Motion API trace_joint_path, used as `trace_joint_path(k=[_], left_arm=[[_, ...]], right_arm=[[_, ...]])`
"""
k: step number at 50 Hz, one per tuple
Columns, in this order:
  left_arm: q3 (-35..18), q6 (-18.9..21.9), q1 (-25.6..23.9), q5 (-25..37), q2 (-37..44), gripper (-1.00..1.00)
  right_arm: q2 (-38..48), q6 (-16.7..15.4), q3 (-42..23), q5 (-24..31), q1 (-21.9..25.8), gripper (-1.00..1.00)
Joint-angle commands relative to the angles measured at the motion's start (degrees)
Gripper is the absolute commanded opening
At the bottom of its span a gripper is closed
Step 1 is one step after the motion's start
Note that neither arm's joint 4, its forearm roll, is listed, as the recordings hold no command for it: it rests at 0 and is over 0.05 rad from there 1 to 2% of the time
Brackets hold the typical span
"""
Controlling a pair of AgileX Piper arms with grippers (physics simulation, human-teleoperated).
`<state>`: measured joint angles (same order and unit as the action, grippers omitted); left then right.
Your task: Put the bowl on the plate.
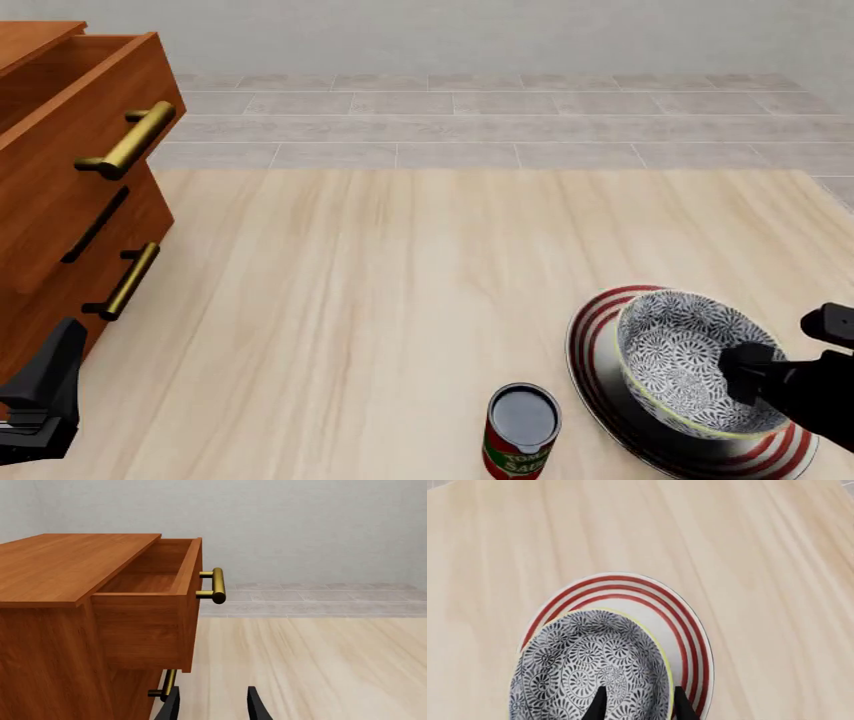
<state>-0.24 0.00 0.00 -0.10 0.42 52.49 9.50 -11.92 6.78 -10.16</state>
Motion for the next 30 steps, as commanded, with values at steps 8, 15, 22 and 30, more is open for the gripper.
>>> trace_joint_path(k=[8,15,22,30], left_arm=[[0.0,0.0,0.0,0.0,0.0,1.0],[0.0,0.0,0.0,0.0,0.0,1.0],[0.0,0.0,0.0,0.0,0.0,1.0],[0.0,0.0,0.0,0.0,0.0,1.0]], right_arm=[[-0.68,-0.81,-0.72,1.29,-1.01,1.0],[-1.99,-1.88,-2.3,3.38,-2.08,1.0],[-3.83,-2.88,-4.22,6.1,-2.8,1.0],[-5.72,-4.59,-5.55,8.45,-3.35,1.0]])
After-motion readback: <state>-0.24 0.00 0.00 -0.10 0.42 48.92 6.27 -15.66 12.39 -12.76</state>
